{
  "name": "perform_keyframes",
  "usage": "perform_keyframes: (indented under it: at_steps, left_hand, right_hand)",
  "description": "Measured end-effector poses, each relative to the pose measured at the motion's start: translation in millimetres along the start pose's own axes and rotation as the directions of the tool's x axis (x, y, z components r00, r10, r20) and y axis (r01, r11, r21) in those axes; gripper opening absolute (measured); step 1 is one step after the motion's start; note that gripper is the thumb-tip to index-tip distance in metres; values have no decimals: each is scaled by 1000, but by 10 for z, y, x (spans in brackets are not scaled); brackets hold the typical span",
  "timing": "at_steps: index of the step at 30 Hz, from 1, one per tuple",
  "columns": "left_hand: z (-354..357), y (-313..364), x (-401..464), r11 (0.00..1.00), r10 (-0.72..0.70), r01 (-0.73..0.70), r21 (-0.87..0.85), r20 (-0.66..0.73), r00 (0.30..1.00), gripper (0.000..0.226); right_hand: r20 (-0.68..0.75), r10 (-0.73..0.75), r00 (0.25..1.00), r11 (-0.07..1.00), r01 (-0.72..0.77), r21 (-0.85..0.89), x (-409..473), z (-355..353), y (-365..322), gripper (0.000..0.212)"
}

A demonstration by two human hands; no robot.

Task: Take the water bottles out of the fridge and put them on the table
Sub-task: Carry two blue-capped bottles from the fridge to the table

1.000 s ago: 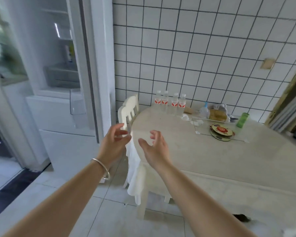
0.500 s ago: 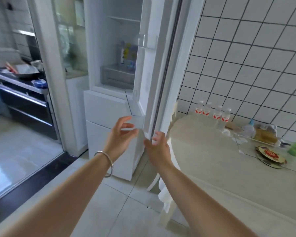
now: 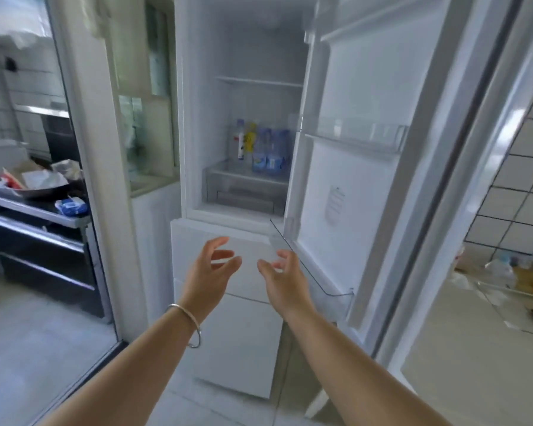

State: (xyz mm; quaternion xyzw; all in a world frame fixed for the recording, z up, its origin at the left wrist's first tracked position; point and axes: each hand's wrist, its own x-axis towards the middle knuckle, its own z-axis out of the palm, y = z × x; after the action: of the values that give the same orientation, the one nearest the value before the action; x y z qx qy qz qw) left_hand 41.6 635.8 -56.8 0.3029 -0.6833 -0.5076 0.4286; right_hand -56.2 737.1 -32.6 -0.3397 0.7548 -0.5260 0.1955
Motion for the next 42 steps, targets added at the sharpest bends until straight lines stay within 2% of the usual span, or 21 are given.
perform_keyframes:
  at_steps: [6, 10, 14, 18, 23, 32, 36, 39, 42]
  left_hand:
    - [-173, -268, 1099, 999, 27, -27, 25, -10, 1000, 32]
    - [-223, -356, 1987, 1000, -9, 10, 20, -29, 1000, 30]
    - [-215, -421, 2798, 998, 41, -39, 55, -30, 999, 30]
    - [-189, -684, 3443, 1000, 6, -5, 20, -34, 999, 34]
    - [-142, -1118, 4318, 998, -25, 25, -50, 6, 1000, 32]
    - [162, -1464, 5978, 998, 20, -6, -61, 235, 972, 35]
    - [444, -1577, 6483, 989, -33, 73, -132, 283, 958, 42]
    - [682, -1677, 6770, 987, -28, 78, -143, 322, 946, 43]
    - [932, -1636, 7044, 988, 5, 51, -148, 354, 935, 39]
  right_hand:
    - [-4, -42, 999, 999, 42, -1, 1116, 531, -175, 53]
    - [44, -40, 998, 998, 41, -36, 1926, 919, -223, 53]
    - [35, -105, 994, 991, 108, -79, 2728, 1129, -353, 53]
    - [2, -63, 998, 997, 63, -40, 3431, 1260, -396, 55]
    - [-88, -2, 996, 1000, 0, -27, 4314, 1414, -341, 55]
    - [-343, 51, 938, 997, -70, -42, 5673, 1652, -360, 54]
    - [-418, 86, 904, 993, -113, -41, 6061, 1546, -334, 50]
    - [-492, 57, 869, 998, -60, 9, 6334, 1393, -262, 29]
    - [-546, 29, 837, 998, 10, 69, 6617, 1232, -219, 29]
